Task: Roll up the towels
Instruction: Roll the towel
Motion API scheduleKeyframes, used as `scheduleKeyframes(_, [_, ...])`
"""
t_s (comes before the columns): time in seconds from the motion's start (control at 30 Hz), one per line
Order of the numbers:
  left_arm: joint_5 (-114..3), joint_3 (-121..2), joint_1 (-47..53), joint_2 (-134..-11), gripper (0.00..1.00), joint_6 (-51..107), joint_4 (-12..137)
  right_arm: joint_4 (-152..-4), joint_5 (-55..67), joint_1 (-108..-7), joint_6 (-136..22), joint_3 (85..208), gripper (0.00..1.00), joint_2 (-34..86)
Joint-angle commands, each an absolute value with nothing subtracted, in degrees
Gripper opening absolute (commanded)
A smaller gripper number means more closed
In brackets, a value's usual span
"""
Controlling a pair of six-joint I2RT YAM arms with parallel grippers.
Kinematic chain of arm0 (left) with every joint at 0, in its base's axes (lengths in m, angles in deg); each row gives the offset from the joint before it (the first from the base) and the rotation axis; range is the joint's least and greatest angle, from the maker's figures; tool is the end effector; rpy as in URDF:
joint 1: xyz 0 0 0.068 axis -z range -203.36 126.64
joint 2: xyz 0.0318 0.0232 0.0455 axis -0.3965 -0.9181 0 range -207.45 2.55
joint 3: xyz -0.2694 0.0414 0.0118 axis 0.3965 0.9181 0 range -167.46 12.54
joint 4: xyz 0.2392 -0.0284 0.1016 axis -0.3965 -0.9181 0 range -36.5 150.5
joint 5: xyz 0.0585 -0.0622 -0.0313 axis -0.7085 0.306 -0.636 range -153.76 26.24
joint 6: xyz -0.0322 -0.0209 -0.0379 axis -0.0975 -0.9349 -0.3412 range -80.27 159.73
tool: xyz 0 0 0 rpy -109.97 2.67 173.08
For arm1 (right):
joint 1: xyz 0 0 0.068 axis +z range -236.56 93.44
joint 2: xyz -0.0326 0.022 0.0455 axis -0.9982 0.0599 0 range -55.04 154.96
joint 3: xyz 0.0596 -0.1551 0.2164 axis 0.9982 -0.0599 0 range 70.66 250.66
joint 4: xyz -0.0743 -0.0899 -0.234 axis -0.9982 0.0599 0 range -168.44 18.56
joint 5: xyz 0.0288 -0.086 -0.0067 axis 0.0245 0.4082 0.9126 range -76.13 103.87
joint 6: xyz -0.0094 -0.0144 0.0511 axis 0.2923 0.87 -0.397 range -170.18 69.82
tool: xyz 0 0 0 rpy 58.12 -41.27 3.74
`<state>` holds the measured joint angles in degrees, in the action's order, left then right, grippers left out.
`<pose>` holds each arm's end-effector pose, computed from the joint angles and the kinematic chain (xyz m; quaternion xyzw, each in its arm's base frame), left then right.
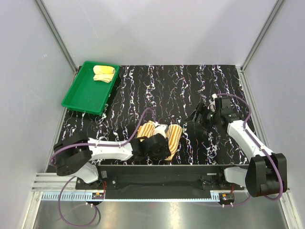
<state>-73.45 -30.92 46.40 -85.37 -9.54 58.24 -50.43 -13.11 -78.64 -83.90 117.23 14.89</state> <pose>0.1101 -0.2815 0.1692 0.1340 0.9170 -0.2769 0.2541 0.2396 0.0496 0.2369 0.1296 0.9118 0.3200 0.2224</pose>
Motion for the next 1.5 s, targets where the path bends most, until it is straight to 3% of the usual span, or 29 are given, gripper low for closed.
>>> scheduleKeyframes(0.0, [-67.46,-25.0,43.89,-82.53,0.0,-15.02,66.37,-59.18,-20.58,-78.3,-87.01,113.56,0.85,12.46])
scheduleKeyframes(0.33, [-64.11,-9.88,39.75,-77.96,0.0,-26.7,88.18,-76.32,-29.02,-77.25,-94.48,101.25,0.85,11.75])
scheduleKeyframes(0.6, [-57.97,-3.02,35.71,-79.97,0.0,-34.35,103.82,-84.93,-27.19,-67.43,-93.43,99.14,0.91,14.73])
scheduleKeyframes(0.83, [-50.76,2.78,31.23,-90.67,0.0,-42.0,124.9,-93.98,-22.18,-62.22,-95.1,96.06,0.9,23.0])
scheduleKeyframes(1.03, [-46.45,5.51,29.03,-106.91,0.0,-49.64,154.65,-98.38,-21.11,-59.68,-95.27,96.32,0.89,29.24])
scheduleKeyframes(1.2, [-45.3,4.98,28.76,-110.92,0.0,-51.85,155.95,-102.69,-20.15,-57.13,-95.71,96.67,0.88,33.63])
scheduleKeyframes(1.33, [-44.52,4.64,28.5,-108.9,0.0,-51.32,155.86,-107.43,-20.23,-55.45,-97.2,96.5,0.82,37.68])
scheduleKeyframes(1.47, [-44.51,5.07,28.41,-108.19,0.0,-51.41,155.86,-110.51,-20.59,-54.49,-98.26,97.55,0.59,40.75])
